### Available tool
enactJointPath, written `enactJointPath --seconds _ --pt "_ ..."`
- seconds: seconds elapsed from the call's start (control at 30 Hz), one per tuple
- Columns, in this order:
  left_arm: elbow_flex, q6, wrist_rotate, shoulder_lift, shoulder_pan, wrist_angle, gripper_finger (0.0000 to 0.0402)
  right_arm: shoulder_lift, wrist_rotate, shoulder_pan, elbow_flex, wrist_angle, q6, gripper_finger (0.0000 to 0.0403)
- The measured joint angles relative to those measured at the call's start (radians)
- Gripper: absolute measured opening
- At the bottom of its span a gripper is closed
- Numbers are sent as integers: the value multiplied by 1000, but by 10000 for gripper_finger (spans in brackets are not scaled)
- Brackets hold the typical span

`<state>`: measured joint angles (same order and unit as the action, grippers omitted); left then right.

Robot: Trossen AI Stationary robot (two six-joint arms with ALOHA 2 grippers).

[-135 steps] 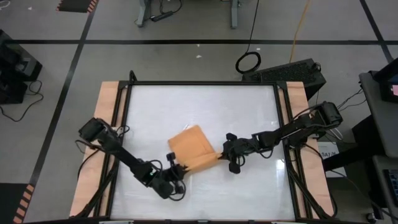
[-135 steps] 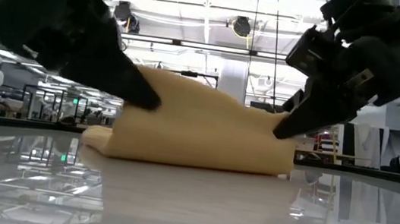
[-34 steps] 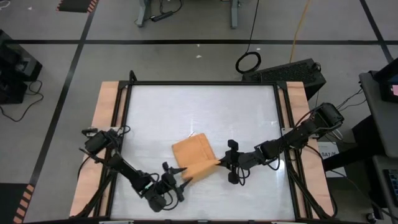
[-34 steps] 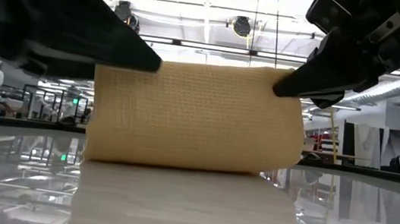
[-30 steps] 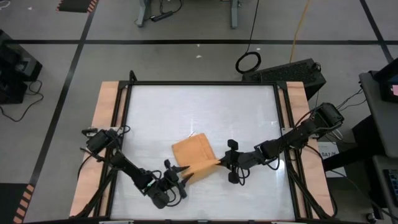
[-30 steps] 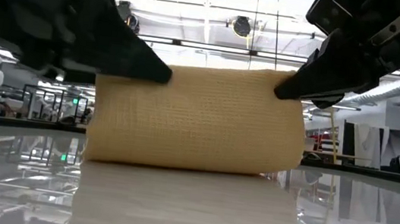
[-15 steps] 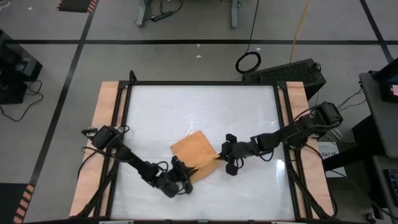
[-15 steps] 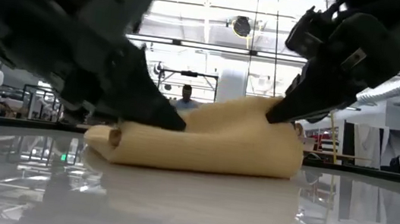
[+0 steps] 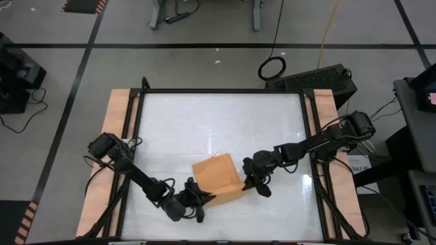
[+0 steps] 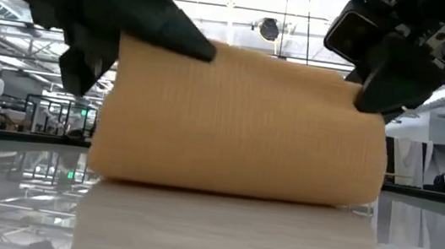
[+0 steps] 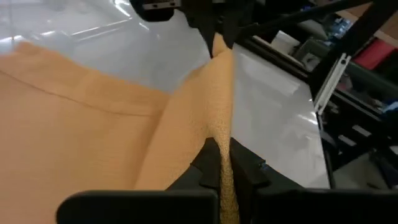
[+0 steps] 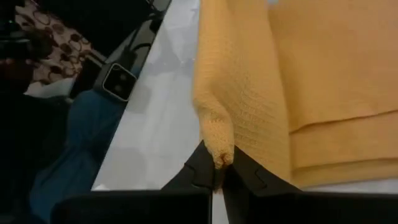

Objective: Roll towel
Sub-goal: Roll the yellow towel

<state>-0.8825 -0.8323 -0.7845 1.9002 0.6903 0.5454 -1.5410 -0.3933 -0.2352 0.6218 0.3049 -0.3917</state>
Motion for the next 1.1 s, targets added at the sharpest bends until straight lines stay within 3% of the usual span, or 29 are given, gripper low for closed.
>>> enactJointPath --seconds 0.07,0.2,0.3,0.57,0.7,0.9,1.1 --pt "0 -47 -13 -11 4 -55 11 0 21 0 0 11 17 6" --pt "10 -286 -17 -18 -15 -293 13 0 211 1 2 8 33 6" --pt "29 -377 -19 -19 -34 -361 13 -3 242 14 2 -4 33 6" --pt "39 -338 86 -19 -74 -346 15 -79 314 20 -1 -1 28 29" --pt "42 -333 112 -18 -75 -354 15 -75 328 19 -4 -13 90 72" --pt "42 -333 119 -18 -75 -357 15 54 373 -20 -4 -80 281 157" --pt "41 -313 119 -18 -75 -356 15 20 416 -80 -80 198 368 185"
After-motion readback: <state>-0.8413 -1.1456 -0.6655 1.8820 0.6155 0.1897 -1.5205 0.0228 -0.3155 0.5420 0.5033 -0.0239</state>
